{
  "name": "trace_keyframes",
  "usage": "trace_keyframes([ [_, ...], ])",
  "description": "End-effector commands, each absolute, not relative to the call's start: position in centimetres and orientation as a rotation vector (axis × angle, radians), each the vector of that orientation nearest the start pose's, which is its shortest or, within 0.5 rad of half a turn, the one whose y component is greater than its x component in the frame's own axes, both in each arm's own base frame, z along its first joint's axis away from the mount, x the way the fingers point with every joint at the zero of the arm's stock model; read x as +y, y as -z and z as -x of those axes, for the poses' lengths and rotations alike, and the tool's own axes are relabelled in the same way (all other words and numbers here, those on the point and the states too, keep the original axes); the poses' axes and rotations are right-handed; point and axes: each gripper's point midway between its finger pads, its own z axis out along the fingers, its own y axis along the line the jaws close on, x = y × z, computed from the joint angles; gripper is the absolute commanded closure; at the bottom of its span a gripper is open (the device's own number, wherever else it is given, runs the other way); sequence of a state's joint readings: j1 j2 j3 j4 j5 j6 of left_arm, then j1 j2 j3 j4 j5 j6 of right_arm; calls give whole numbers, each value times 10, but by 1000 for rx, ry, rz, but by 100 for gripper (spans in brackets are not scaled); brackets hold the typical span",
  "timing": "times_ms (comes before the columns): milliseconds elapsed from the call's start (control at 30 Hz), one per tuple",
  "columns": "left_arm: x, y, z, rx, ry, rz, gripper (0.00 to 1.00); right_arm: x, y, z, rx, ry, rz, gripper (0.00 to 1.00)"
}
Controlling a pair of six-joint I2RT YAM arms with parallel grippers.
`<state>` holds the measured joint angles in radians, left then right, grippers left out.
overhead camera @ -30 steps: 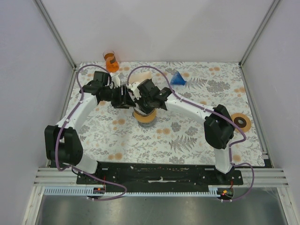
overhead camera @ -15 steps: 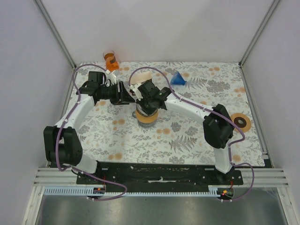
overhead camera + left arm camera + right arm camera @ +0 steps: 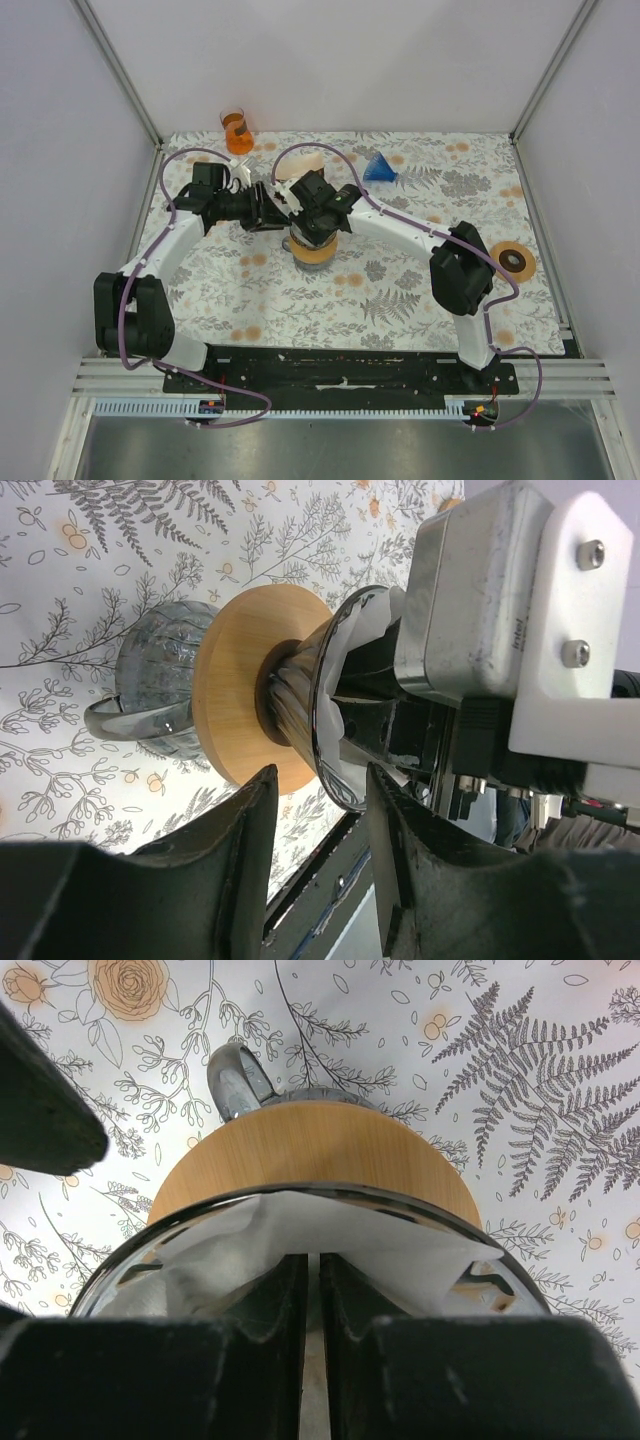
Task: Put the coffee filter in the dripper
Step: Place the coffee filter in the coffee dripper.
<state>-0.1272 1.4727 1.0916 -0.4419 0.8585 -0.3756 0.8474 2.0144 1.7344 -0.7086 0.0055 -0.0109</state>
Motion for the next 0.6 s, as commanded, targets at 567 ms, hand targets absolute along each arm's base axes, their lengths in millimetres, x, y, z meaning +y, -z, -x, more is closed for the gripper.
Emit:
trace_keyframes([
  [567, -197, -184, -316, 2333, 1230, -159, 92, 375, -135, -326, 2299, -302, 1066, 82],
])
